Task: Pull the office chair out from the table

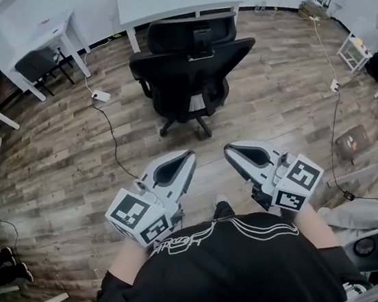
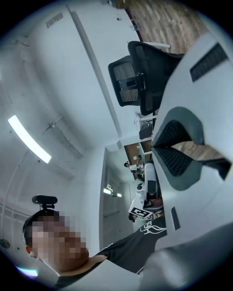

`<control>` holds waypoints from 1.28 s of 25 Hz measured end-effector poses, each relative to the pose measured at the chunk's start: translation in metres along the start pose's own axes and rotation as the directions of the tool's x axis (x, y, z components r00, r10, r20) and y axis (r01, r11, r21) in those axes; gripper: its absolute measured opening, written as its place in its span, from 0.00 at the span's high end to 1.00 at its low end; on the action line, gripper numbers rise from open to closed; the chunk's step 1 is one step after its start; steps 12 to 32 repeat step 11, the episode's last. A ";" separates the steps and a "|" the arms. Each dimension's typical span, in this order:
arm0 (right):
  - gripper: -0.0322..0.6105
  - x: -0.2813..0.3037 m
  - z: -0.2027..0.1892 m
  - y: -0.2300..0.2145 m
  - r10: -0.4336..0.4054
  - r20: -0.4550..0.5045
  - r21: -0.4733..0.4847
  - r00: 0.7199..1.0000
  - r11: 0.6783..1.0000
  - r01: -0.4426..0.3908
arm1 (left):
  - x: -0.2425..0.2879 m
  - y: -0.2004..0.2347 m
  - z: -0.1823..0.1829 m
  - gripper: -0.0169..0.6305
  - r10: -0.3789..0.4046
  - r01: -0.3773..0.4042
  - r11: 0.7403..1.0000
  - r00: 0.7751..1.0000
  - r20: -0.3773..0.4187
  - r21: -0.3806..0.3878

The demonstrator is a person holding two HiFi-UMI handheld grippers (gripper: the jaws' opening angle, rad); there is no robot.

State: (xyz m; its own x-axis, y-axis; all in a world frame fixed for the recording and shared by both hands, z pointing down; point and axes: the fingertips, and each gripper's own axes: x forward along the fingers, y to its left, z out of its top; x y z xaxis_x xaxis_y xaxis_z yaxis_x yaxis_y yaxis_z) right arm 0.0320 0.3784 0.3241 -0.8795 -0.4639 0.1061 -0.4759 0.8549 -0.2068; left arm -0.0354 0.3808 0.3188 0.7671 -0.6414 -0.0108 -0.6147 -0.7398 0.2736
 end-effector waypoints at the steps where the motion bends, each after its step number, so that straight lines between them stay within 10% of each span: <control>1: 0.89 -0.001 0.000 0.001 -0.004 0.001 -0.002 1.000 1.000 0.004 | -0.001 0.000 0.000 0.96 -0.003 0.003 1.000 1.000 -0.001 0.002; 32: 0.89 -0.009 -0.001 0.007 -0.006 0.012 -0.010 1.000 1.000 0.006 | -0.002 -0.007 -0.004 0.96 0.011 -0.010 1.000 1.000 -0.019 0.022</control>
